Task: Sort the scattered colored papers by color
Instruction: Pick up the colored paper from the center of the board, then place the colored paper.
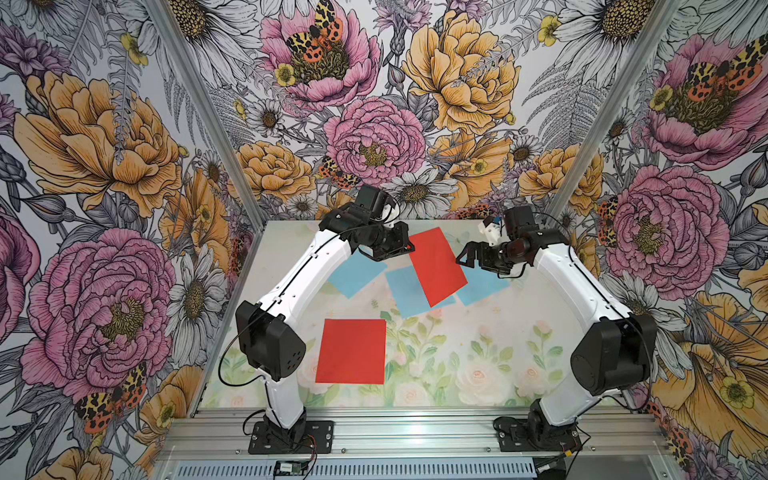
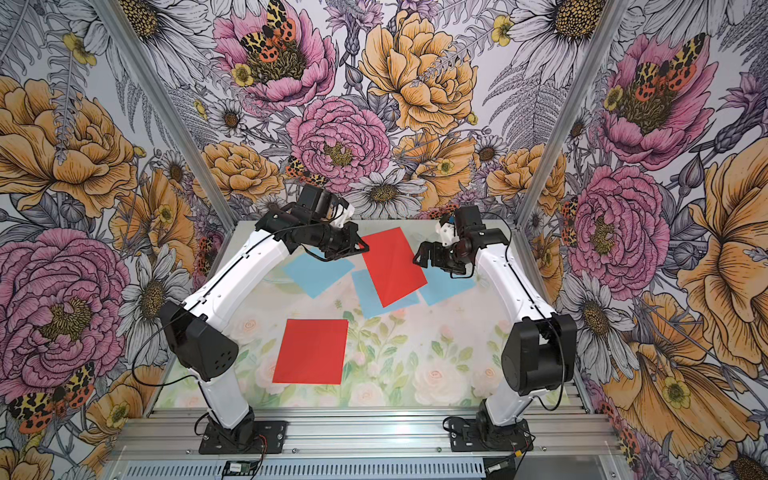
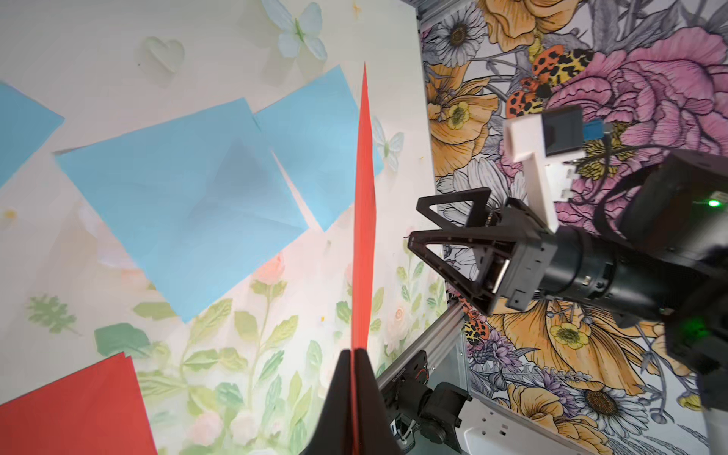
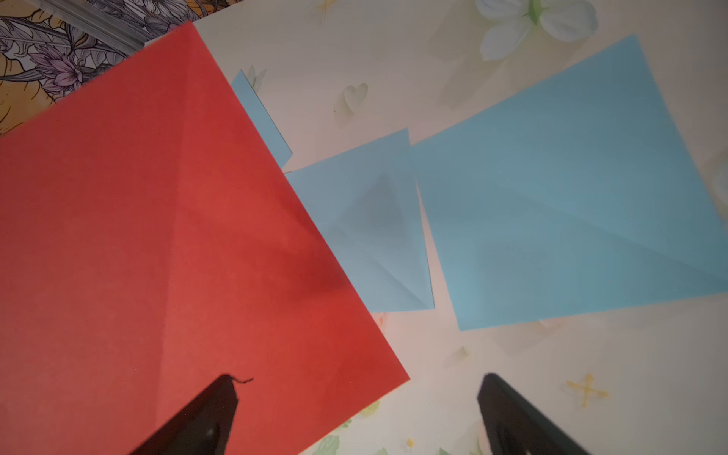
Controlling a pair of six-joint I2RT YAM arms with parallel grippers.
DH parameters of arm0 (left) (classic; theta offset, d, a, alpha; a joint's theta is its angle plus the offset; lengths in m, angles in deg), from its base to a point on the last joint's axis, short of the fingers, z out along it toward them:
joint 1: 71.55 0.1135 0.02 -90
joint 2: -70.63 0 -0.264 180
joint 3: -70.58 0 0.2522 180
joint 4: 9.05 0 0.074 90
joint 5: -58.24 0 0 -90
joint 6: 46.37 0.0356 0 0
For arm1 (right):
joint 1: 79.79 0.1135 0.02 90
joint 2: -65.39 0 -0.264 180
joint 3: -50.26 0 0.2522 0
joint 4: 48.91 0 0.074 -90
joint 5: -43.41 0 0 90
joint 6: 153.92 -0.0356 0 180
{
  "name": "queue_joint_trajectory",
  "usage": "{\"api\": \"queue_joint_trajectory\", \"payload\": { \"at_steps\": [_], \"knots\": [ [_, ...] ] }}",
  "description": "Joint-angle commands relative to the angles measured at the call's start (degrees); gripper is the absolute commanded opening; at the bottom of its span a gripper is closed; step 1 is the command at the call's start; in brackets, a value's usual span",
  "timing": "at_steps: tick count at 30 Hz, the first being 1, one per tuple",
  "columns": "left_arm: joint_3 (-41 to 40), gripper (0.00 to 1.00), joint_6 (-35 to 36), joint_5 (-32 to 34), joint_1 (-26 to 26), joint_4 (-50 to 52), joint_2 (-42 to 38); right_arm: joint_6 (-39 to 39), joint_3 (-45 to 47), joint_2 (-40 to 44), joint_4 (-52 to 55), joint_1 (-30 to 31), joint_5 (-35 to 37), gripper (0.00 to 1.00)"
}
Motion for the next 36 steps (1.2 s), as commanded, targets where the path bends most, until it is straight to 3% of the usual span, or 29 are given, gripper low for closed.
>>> {"api": "queue_joint_trajectory", "payload": {
  "at_steps": [1, 6, 13, 21, 33, 36],
  "knots": [
    [-1.0, 0.00, 1.5, 1.9, -0.2, 2.4, -5.5, 1.8, 1.9, 2.5, -0.5, -0.1, -2.0, 0.99],
    [-6.8, 0.00, 6.2, 0.3, -0.2, 6.7, -8.7, 1.1, 1.9, 4.4, -0.6, 0.0, 0.9, 0.99],
    [-18.6, 0.00, 14.7, 1.0, 0.3, 9.9, -11.0, -5.5, 4.3, 6.4, -4.5, 2.2, 1.1, 0.99],
    [-22.1, 0.00, 19.0, 1.6, -0.6, 16.9, -12.7, -9.4, 6.9, 6.7, -7.4, 7.7, 2.8, 0.99],
    [-20.1, 0.00, 26.9, 16.5, -1.7, 23.9, -5.7, -11.3, 10.1, 1.3, -13.4, 18.1, 0.2, 0.99],
    [-18.7, 0.00, 29.5, 20.6, -2.4, 25.9, -3.8, -11.2, 10.3, -2.8, -14.6, 21.9, 1.3, 0.93]
  ]
}}
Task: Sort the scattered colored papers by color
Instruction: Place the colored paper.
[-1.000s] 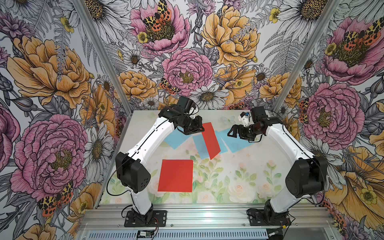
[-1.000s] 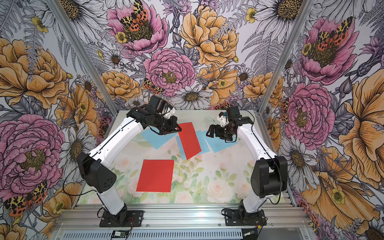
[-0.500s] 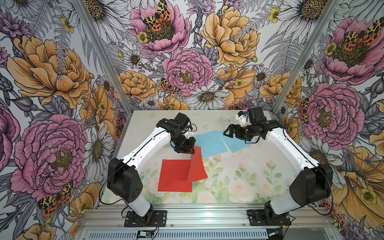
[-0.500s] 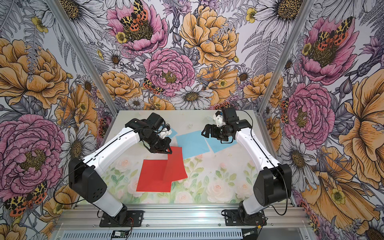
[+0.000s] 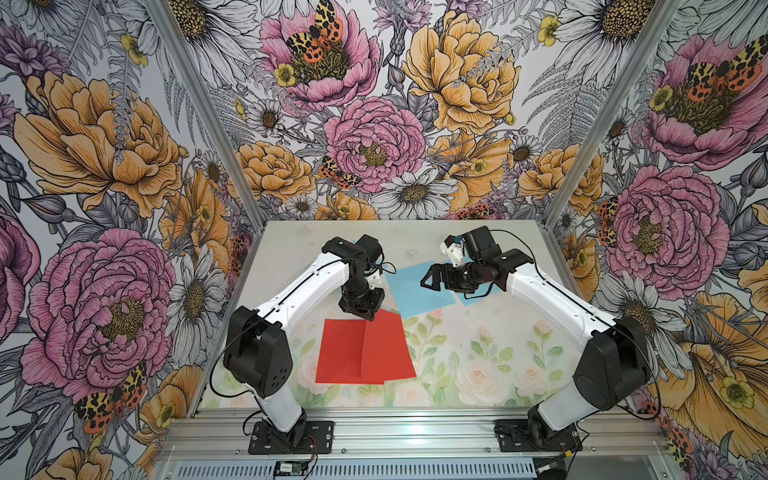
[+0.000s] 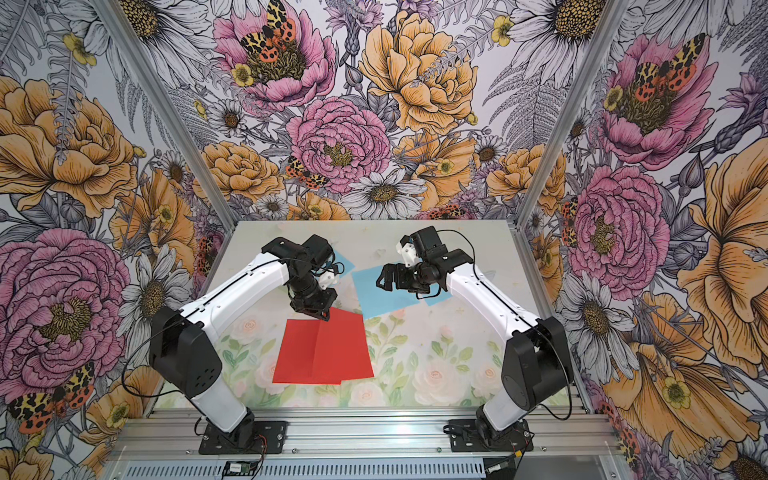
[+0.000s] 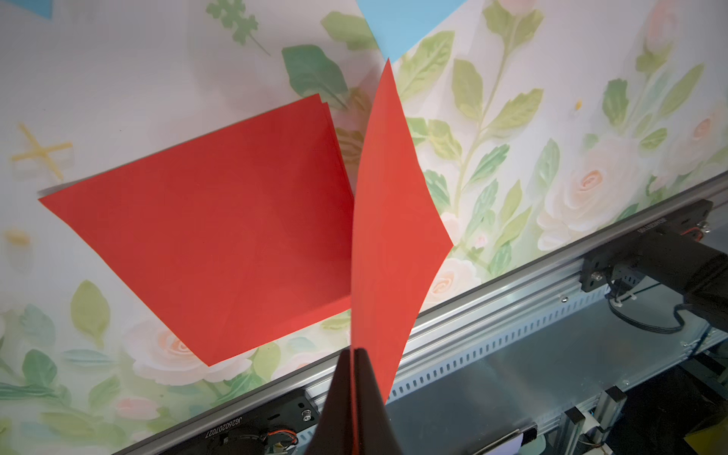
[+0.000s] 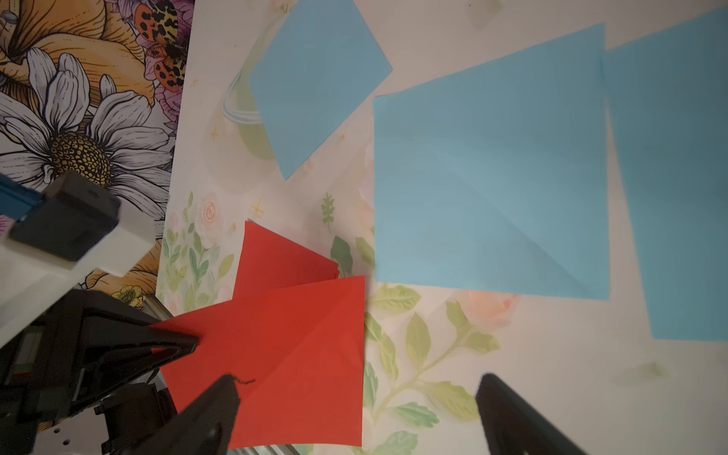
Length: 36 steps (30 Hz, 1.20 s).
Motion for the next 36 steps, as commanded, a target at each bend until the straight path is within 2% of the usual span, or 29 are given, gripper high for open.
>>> {"api": "queue_joint_trajectory", "payload": {
  "at_steps": [1, 7, 13, 18, 25, 36],
  "knots": [
    [2.2, 0.00, 4.8, 8.0, -1.3, 2.8, 1.9, -0.5, 1.2, -5.0, -3.2, 3.4, 1.1, 0.91],
    [2.1, 0.00, 6.5, 14.7, -1.1, 3.1, 4.6, -2.0, 3.9, -8.1, -8.9, 6.5, 2.9, 0.73],
    [2.5, 0.00, 6.3, 19.9, -1.1, 3.3, 6.6, -4.2, 4.6, -12.4, -13.5, 8.0, 0.7, 0.63],
    [2.6, 0.00, 6.0, 23.0, -0.9, 3.3, 6.7, -7.4, 2.1, -15.7, -17.6, 10.7, -1.6, 0.59],
    [2.6, 0.00, 5.9, 23.0, -0.5, 3.3, 7.2, -10.0, -3.1, -21.8, -19.3, 15.2, -2.8, 0.60],
    [0.7, 0.00, 5.3, 23.0, -0.2, 3.4, 5.7, -11.4, -6.1, -25.8, -19.7, 16.9, -2.5, 0.55]
  ]
}}
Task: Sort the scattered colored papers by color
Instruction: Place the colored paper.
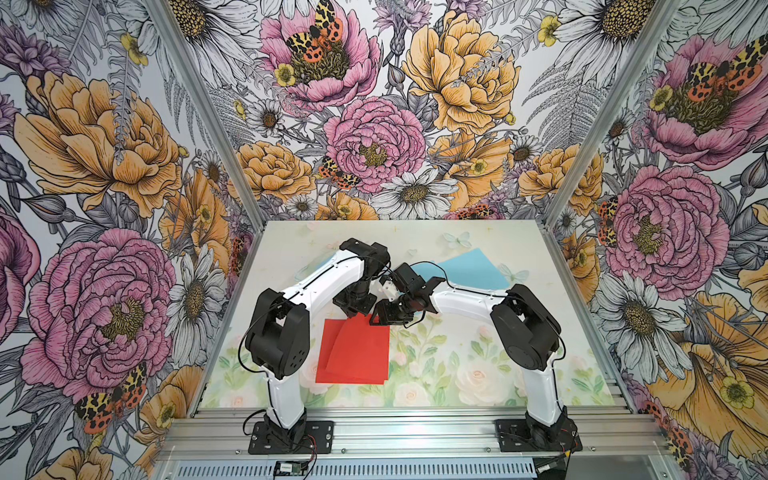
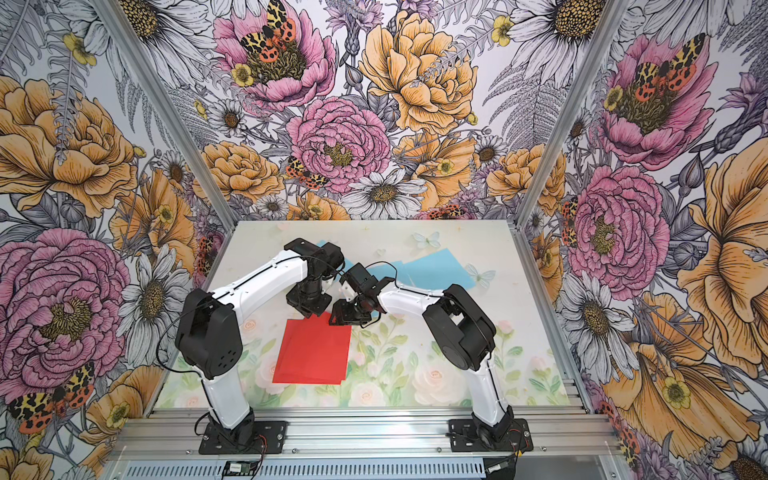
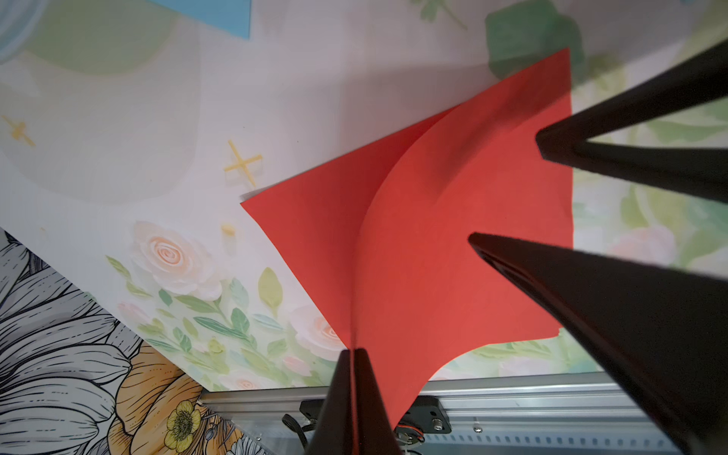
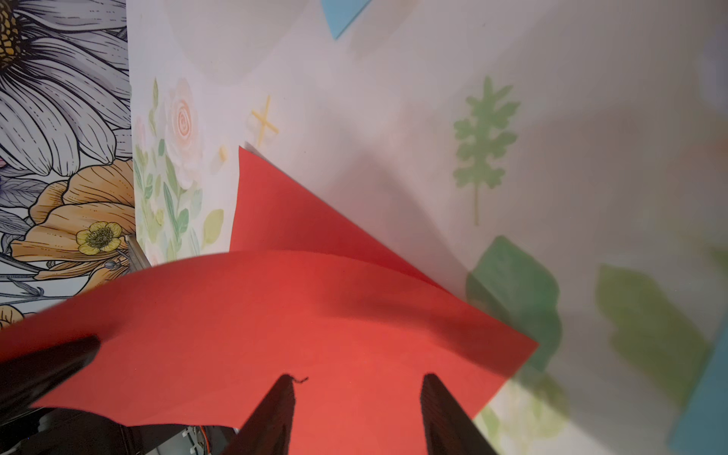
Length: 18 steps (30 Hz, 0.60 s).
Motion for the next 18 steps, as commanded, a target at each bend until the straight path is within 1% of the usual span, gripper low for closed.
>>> {"api": "queue_joint_trajectory", "payload": {
  "at_steps": [1, 6, 7, 11, 13, 18],
  "knots": [
    [-0.8, 0.00, -0.1, 1.3, 0.5, 0.2, -1.1, -0.7, -1.6, -1.4, -1.4, 0.5, 0.5, 0.55],
    [-2.0, 0.00, -0.4, 1.3, 0.5, 0.4, -1.1, -0.9, -2.0, -1.7, -1.3, 0.6, 0.6, 0.55],
    [-2.3, 0.00, -0.5, 1.3, 0.5, 0.3, -3.1, -0.9, -2.1, -1.8, -1.3, 0.5, 0.6, 0.55],
    [-2.8, 0.00, -0.6, 1.2, 0.8, 0.4, -3.9, -0.9, -2.1, -1.9, -1.3, 0.6, 0.6, 0.55],
    [-2.9, 0.00, -0.7, 3.4, 1.1, 0.4, -4.0, -0.9, -2.1, -2.0, -1.3, 0.5, 0.4, 0.56],
    [-3.0, 0.00, -0.8, 3.1, 1.3, 0.4, -3.8, -1.0, -2.3, -2.3, -1.3, 0.5, 0.2, 0.56]
  ]
}}
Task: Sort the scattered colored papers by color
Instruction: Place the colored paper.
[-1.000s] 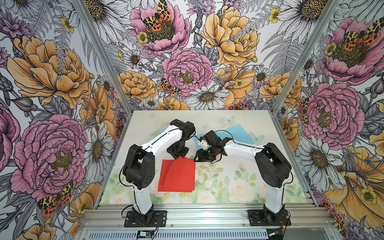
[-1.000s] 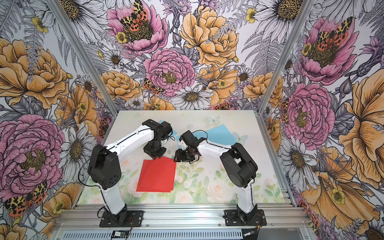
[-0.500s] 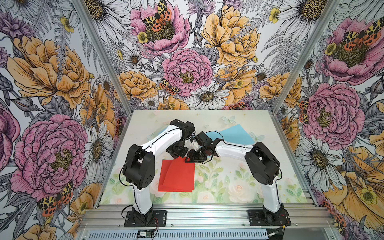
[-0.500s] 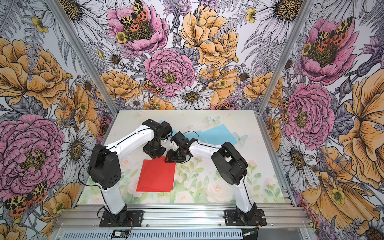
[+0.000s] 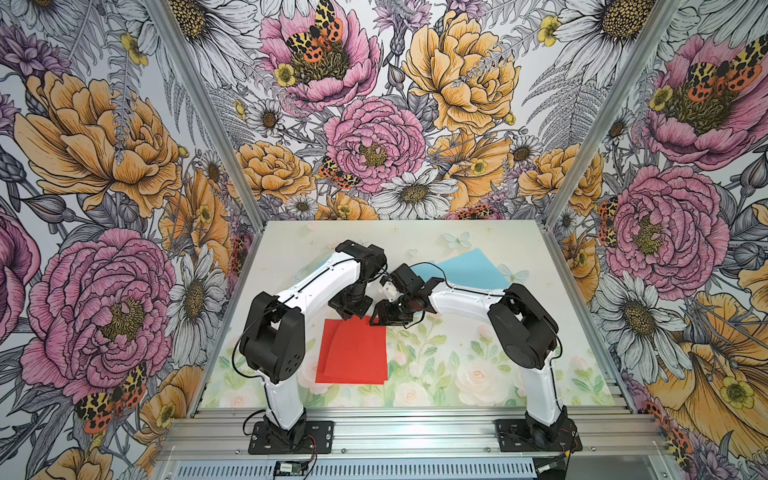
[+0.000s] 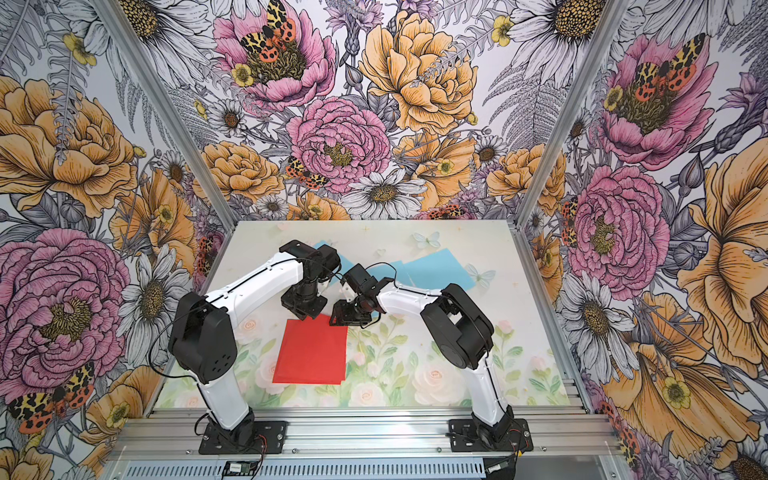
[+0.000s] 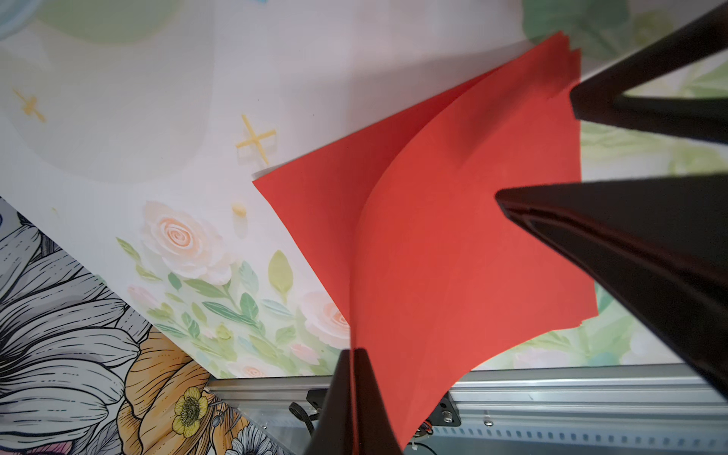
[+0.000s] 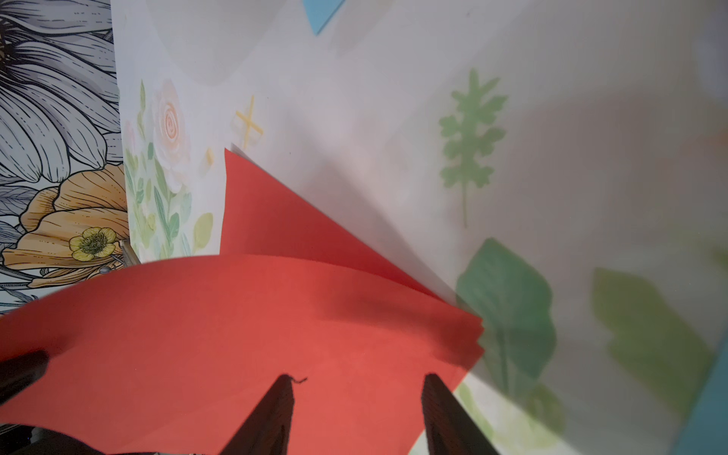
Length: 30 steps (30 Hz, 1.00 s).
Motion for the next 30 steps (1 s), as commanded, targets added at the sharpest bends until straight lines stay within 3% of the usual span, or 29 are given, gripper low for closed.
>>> {"api": "queue_joint_trajectory", "payload": {
  "at_steps": [1, 28, 30],
  "knots": [
    [-0.5, 0.00, -0.8, 1.4, 0.5, -0.2, -1.6, -0.6, -2.1, -1.7, -1.3, 0.6, 0.3, 0.56],
    [-0.7, 0.00, -1.0, 1.6, 0.4, -0.4, -1.3, -1.7, -3.1, -6.2, -1.3, 1.0, 1.4, 0.54],
    [-0.8, 0.16, -1.0, 1.9, 0.5, -0.3, -1.3, -2.0, -3.0, -6.2, -1.2, 1.0, 1.6, 0.54]
  ]
}}
